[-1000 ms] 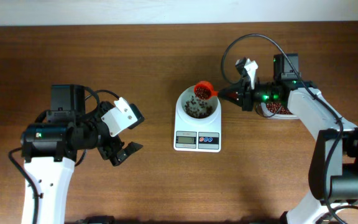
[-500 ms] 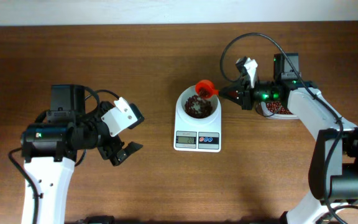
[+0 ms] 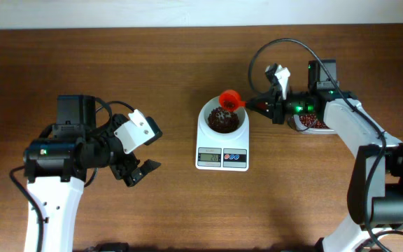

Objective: Scoop and weigh 50g on scale
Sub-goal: 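Tilt the red scoop further with the right gripper, emptying beans into bowl, then move the scoop back to the bean tub and scoop again, right gripper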

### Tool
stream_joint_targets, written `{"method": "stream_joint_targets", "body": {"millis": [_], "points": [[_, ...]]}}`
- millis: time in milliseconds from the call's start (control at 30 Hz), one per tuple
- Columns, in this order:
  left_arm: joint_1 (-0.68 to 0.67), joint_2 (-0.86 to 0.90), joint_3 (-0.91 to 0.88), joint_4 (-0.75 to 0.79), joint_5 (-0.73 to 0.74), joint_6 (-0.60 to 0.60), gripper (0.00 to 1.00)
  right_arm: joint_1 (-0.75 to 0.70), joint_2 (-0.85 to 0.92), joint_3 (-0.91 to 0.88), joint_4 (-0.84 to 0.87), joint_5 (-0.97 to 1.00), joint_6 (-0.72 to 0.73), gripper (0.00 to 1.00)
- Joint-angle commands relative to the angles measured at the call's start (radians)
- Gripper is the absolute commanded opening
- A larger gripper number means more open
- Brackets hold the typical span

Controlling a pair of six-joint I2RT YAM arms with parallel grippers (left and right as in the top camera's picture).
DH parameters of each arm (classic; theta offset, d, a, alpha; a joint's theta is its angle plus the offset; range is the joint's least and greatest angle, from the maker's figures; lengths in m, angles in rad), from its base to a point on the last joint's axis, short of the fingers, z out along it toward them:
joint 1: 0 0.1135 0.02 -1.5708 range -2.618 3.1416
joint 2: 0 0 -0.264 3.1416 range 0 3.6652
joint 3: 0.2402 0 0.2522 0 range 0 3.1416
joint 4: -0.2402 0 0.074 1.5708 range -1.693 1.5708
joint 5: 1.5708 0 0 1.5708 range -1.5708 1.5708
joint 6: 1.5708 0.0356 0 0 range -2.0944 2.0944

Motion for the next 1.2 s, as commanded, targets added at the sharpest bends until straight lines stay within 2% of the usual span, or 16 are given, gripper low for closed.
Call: {"method": "stream_joint_targets", "body": {"millis": [0, 33, 100, 200, 233, 267, 300, 333, 367, 400, 433, 567, 700, 767, 1000, 1167], "points": [[0.002, -0.006, 0.010, 0.002, 0.022, -0.011, 0.99, 0.005, 0.002, 0.010, 0.014, -0.020, -0.023, 0.04], [0.002, -0.006, 0.010, 0.002, 0.022, -0.011, 0.99, 0.005, 0.002, 0.010, 0.014, -0.131, -0.073, 0.04], [0.002, -0.006, 0.010, 0.002, 0.022, -0.011, 0.99, 0.005, 0.002, 0.011, 0.044, 0.003, -0.070, 0.04], [0.002, -0.006, 0.010, 0.002, 0.022, -0.011, 0.99, 0.005, 0.002, 0.011, 0.034, -0.069, -0.111, 0.04], [0.002, -0.006, 0.010, 0.002, 0.022, -0.011, 0.99, 0.005, 0.002, 0.011, 0.043, 0.057, -0.072, 0.04], [0.002, -0.006, 0.010, 0.002, 0.022, -0.011, 0.99, 0.005, 0.002, 0.011, 0.033, 0.027, -0.028, 0.04], [0.002, -0.006, 0.010, 0.002, 0.022, -0.011, 0.99, 0.005, 0.002, 0.010, 0.009, -0.100, -0.129, 0.04], [0.002, -0.006, 0.010, 0.002, 0.022, -0.011, 0.99, 0.006, 0.002, 0.010, 0.018, 0.013, -0.145, 0.04], [0.002, -0.006, 0.010, 0.002, 0.022, -0.011, 0.99, 0.008, 0.002, 0.011, 0.017, 0.083, -0.078, 0.04], [0.002, -0.006, 0.010, 0.002, 0.022, -0.011, 0.99, 0.011, -0.001, 0.011, -0.003, -0.047, -0.068, 0.04], [0.002, -0.006, 0.010, 0.002, 0.022, -0.011, 0.99, 0.011, -0.001, 0.011, -0.014, -0.135, -0.150, 0.04], [0.002, -0.006, 0.010, 0.002, 0.022, -0.011, 0.99, 0.011, 0.000, 0.011, 0.044, -0.036, -0.234, 0.04], [0.002, -0.006, 0.010, 0.002, 0.022, -0.011, 0.99, 0.012, 0.000, 0.011, 0.043, -0.038, -0.489, 0.04], [0.002, -0.006, 0.010, 0.002, 0.022, -0.010, 0.99, 0.012, 0.000, 0.011, 0.042, -0.043, -0.552, 0.04], [0.002, -0.006, 0.010, 0.002, 0.022, -0.011, 0.99, 0.011, 0.000, 0.011, 0.021, -0.116, -0.752, 0.04], [0.002, -0.006, 0.010, 0.002, 0.022, -0.011, 0.99, 0.010, 0.000, 0.011, 0.021, -0.129, -0.762, 0.04]]}}
